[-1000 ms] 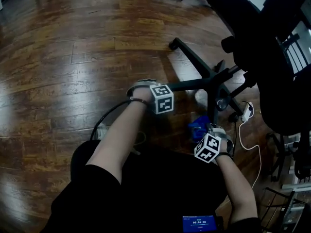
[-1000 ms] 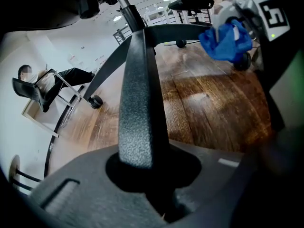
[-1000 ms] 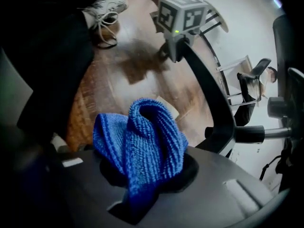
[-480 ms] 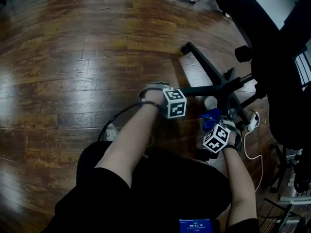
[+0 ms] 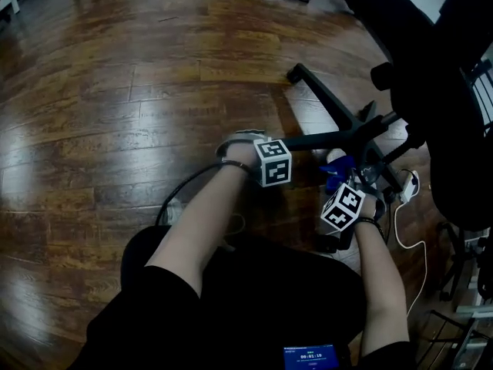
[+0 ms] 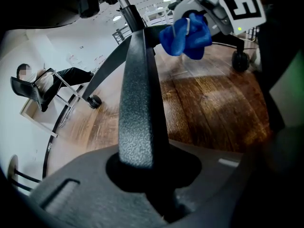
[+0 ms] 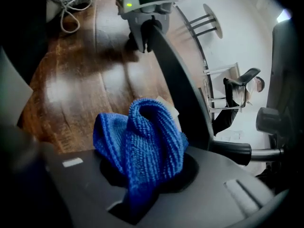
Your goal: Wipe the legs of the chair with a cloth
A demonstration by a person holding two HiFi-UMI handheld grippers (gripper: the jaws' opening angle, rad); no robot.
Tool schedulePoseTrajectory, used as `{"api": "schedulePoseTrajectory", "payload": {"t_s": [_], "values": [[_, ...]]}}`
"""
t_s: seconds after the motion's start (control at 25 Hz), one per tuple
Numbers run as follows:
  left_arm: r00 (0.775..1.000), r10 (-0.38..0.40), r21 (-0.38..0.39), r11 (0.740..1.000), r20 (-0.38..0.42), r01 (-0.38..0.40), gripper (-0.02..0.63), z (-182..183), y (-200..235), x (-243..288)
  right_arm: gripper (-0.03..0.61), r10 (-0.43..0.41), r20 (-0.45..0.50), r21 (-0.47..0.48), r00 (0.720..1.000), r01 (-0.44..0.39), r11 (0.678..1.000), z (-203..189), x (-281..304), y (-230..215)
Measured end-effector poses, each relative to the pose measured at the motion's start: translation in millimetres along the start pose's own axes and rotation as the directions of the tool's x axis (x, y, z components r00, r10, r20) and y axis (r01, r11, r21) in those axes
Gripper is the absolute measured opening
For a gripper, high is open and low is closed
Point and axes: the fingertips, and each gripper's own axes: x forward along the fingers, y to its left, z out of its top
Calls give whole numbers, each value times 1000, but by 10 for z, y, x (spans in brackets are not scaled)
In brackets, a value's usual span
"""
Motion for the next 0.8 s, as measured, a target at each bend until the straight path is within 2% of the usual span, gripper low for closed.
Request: {"api": "schedulePoseTrajectory", "payload": {"t_s": [0.16, 0.28, 0.4, 0.48, 0.6, 0.8], "values": [[1000, -8, 2, 1000, -6, 8, 60, -9, -16, 6, 81, 111, -13, -28, 994, -111, 993, -127, -305, 674], [1000, -9, -1, 1000, -9, 9, 60, -25, -7, 15, 81, 217, -48, -91, 975, -220, 971, -208, -511, 1161], [1000, -8, -7, 1000, -13, 8, 60, -18, -12, 17, 81, 260, -46, -70, 964, -263, 962, -244, -560, 1254], [1000, -9, -6, 1000, -12, 9, 60, 11, -19, 18, 81, 252, -41, -44, 967, -254, 966, -256, -526, 1184], [1000, -5, -6, 1000, -13, 4, 59, 13, -12, 12, 81, 189, -16, -32, 982, -190, 981, -215, -391, 910], [1000, 10, -7, 1000, -13, -10, 60, 19, 2, 1, 81, 50, -8, 26, 999, -50, 998, -88, 8, 71]]}}
